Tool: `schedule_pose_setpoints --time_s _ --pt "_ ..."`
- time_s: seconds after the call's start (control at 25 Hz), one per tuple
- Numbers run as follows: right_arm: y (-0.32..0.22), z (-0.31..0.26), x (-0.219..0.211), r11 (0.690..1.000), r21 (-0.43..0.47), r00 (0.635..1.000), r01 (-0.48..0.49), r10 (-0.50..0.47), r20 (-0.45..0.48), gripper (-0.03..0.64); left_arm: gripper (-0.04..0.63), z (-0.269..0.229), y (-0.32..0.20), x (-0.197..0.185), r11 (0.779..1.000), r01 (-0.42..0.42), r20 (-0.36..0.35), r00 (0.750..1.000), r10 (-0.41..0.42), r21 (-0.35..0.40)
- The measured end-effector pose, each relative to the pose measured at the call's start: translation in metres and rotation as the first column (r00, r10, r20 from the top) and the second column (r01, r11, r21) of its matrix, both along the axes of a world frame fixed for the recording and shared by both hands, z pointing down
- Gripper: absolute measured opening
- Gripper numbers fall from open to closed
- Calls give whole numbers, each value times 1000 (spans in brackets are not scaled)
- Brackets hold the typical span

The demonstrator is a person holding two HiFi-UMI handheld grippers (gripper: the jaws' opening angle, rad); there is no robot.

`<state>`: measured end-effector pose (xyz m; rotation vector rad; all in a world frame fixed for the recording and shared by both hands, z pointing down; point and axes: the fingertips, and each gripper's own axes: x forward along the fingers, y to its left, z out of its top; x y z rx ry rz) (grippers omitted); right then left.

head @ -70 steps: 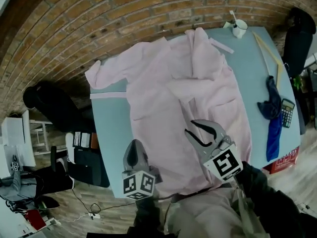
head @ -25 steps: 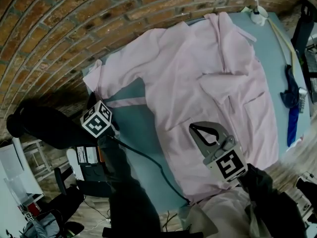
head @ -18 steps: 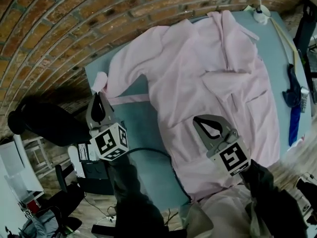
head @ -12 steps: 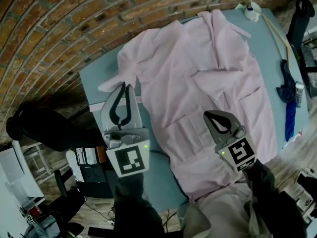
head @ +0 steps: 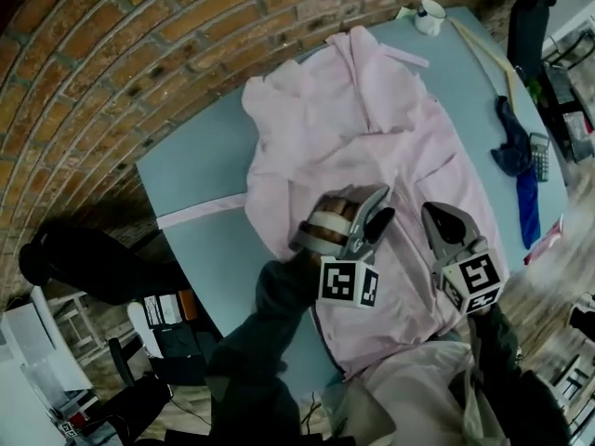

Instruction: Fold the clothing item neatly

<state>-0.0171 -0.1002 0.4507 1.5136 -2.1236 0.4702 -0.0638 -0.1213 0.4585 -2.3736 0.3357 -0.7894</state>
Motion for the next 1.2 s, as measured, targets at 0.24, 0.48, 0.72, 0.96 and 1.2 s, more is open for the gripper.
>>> schedule_pose_setpoints --time_s 0.24,0.48,0.72,0.96,1.2 --pt "52 -9 16 998 24 996 59 -58 -65 2 247 -78 30 -57 992 122 -48 992 -120 36" --pt "135 11 43 991 -54 992 120 -122 -19 15 9 -132 98 -135 782 494 -329 718 -613 -380" --pt "194 26 34 953 -58 955 298 -297 20 15 8 -74 206 -116 582 640 -213 560 -800 -502" --pt "234 42 102 946 -69 946 317 -320 -53 76 8 1 303 -115 213 755 -116 181 -977 -620" --pt "275 90 233 980 -168 987 103 -122 -108 208 120 67 381 -147 -105 767 13 -125 -992 -633"
